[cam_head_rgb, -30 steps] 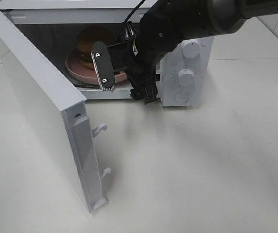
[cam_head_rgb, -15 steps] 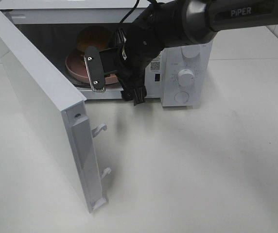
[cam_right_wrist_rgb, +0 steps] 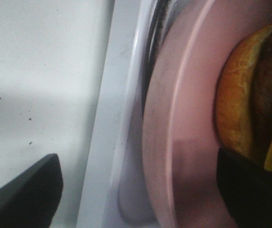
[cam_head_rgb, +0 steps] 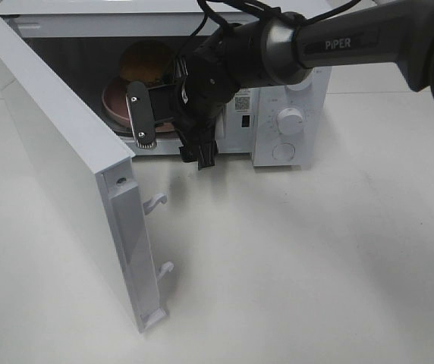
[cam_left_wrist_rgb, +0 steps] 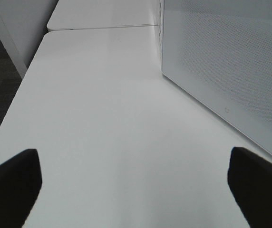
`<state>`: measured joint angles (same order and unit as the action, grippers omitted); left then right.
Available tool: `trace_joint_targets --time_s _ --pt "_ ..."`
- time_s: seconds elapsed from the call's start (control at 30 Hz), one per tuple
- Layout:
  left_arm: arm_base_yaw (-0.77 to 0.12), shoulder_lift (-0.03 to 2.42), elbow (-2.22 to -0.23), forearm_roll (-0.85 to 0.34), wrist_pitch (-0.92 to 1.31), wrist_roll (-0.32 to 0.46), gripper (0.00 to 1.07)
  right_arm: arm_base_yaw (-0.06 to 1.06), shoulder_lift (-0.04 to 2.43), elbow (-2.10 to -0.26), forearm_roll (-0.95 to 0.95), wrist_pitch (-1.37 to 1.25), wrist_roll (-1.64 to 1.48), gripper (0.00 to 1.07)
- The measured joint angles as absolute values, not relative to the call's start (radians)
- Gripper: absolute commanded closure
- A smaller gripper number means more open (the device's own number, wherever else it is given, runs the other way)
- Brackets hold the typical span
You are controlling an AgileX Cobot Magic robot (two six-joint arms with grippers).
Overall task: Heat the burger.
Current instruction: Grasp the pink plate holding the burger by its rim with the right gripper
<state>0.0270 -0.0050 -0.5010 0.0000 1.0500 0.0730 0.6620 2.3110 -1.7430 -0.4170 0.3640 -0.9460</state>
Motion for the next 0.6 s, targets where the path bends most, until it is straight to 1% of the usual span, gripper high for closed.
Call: trace_joint_targets --time_s 0.23,0.37,0.4,0.43,0.47,0.5,0.53,0.57,0.6 --pt "0.027 -0.005 -0.501 0.000 1.050 0.074 0.07 0.659 2.324 -1.747 -0.417 0.348 -0.946 0.25" --pt "0.027 -0.005 -0.501 0.000 1.050 0.075 0.07 0.650 2.334 -1.747 -0.417 0.325 -0.946 0.29" --pt "0.027 -0.005 -0.501 0.000 1.050 0.076 0.07 0.648 2.338 -1.747 -0.417 0.322 -0.946 0.31" --pt "0.027 -0.005 -0.501 0.000 1.050 0.076 0.07 0.644 2.343 -1.747 -0.417 0.320 -0.946 0.36" --pt "0.027 -0.005 -0.501 0.000 1.050 0.076 0.07 0.644 2.343 -1.747 -0.417 0.320 -0.946 0.36" --pt "0.027 -0.005 -0.501 0.000 1.050 0.076 0.07 0.643 2.351 -1.751 -0.417 0.316 -0.946 0.41" --pt "0.027 -0.005 -0.501 0.000 1.050 0.076 0.07 0.643 2.351 -1.751 -0.417 0.316 -0.946 0.41" --pt "0.027 -0.005 -0.501 0.000 1.050 0.076 0.07 0.643 2.354 -1.754 -0.417 0.315 -0.946 0.44" --pt "0.027 -0.005 -0.501 0.000 1.050 0.077 0.07 0.641 2.365 -1.762 -0.417 0.311 -0.946 0.51"
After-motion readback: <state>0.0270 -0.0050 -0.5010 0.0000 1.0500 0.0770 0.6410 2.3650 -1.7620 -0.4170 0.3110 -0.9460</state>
